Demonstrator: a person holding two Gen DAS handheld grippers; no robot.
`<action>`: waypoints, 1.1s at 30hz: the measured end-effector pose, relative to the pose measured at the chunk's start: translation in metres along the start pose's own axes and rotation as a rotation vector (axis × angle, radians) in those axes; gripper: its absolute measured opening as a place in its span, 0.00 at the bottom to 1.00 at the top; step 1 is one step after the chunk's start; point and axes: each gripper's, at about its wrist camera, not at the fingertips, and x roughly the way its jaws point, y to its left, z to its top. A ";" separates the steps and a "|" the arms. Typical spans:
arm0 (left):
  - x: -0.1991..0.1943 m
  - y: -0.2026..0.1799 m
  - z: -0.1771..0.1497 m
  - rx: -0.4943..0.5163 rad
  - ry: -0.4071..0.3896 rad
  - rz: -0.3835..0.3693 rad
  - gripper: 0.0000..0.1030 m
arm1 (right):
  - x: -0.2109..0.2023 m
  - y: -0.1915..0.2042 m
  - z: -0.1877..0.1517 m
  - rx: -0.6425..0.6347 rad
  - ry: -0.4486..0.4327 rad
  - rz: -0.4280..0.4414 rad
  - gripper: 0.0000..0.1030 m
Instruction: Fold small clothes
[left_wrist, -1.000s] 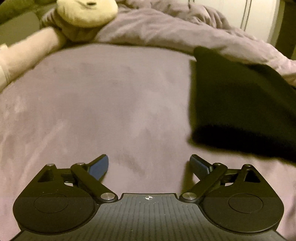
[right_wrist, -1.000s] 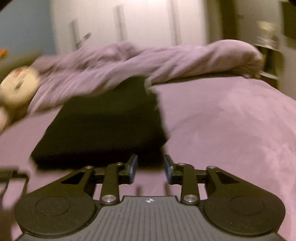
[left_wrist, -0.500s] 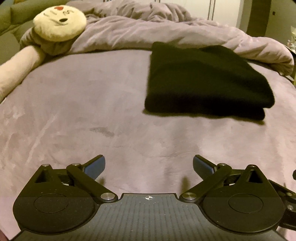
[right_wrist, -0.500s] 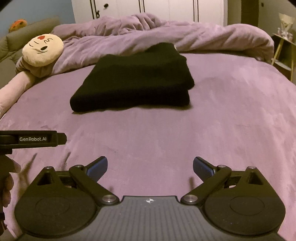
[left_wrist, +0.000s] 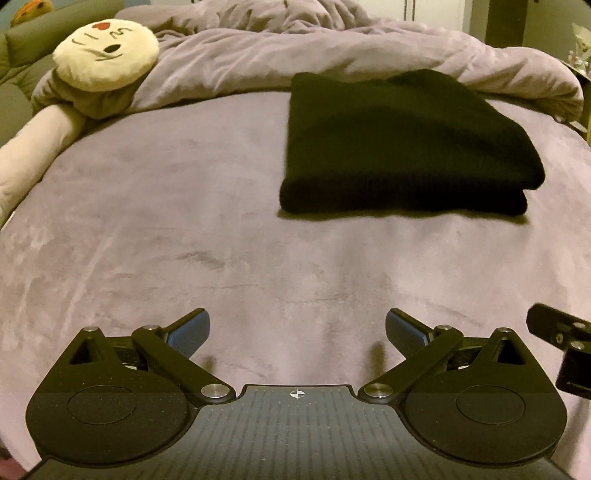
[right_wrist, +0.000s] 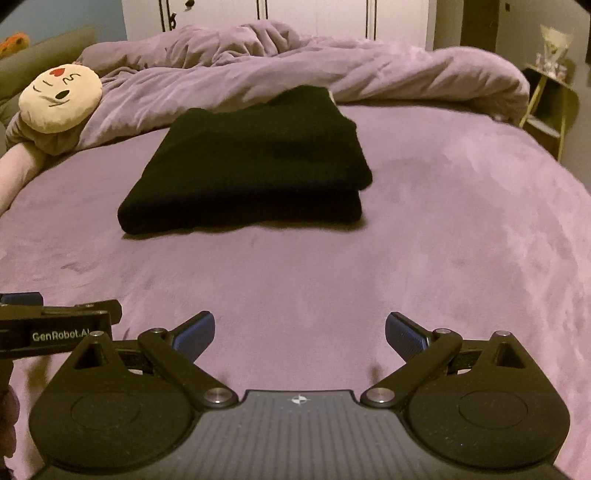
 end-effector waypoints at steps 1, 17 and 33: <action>-0.001 0.000 0.001 -0.003 -0.002 -0.004 1.00 | -0.001 0.002 0.001 -0.007 -0.007 -0.006 0.96; -0.022 0.004 0.007 0.009 -0.051 -0.005 1.00 | -0.012 0.023 0.014 -0.085 -0.040 -0.021 0.96; -0.033 0.011 0.011 0.009 -0.023 -0.043 1.00 | -0.019 0.022 0.021 -0.066 -0.023 -0.039 0.96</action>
